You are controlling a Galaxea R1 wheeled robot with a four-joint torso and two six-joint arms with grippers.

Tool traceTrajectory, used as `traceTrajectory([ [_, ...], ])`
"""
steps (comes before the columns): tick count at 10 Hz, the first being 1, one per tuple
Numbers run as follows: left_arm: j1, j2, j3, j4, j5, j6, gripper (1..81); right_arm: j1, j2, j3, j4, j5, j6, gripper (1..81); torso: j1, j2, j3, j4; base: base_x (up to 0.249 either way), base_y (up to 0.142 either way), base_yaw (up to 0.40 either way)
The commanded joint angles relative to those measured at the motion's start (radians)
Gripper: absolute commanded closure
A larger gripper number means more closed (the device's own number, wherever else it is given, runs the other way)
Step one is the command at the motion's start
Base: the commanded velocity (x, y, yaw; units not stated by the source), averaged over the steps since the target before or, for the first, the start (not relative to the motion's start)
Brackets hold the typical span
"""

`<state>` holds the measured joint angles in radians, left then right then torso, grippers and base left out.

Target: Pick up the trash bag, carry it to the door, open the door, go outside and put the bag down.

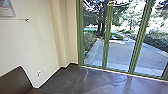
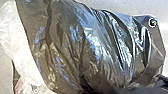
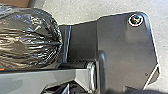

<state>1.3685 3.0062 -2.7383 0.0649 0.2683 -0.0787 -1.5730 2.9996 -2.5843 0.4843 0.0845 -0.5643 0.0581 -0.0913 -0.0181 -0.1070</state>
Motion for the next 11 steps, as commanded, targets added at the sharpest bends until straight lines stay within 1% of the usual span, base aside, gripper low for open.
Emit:
traceTrajectory([
  [1,-0.073,-0.001,-0.001,0.007,0.062,0.005,81.1,0.049,0.003,0.007,-0.009,-0.065,-0.005,1.0,0.0,0.0,0.0,0.0,0.0,0.0,-0.288],
  [11,-0.073,-0.002,-0.001,0.006,0.062,0.007,81.1,0.047,0.005,0.004,-0.009,-0.065,-0.005,1.0,0.0,0.0,0.0,0.0,0.0,0.0,-0.288],
])
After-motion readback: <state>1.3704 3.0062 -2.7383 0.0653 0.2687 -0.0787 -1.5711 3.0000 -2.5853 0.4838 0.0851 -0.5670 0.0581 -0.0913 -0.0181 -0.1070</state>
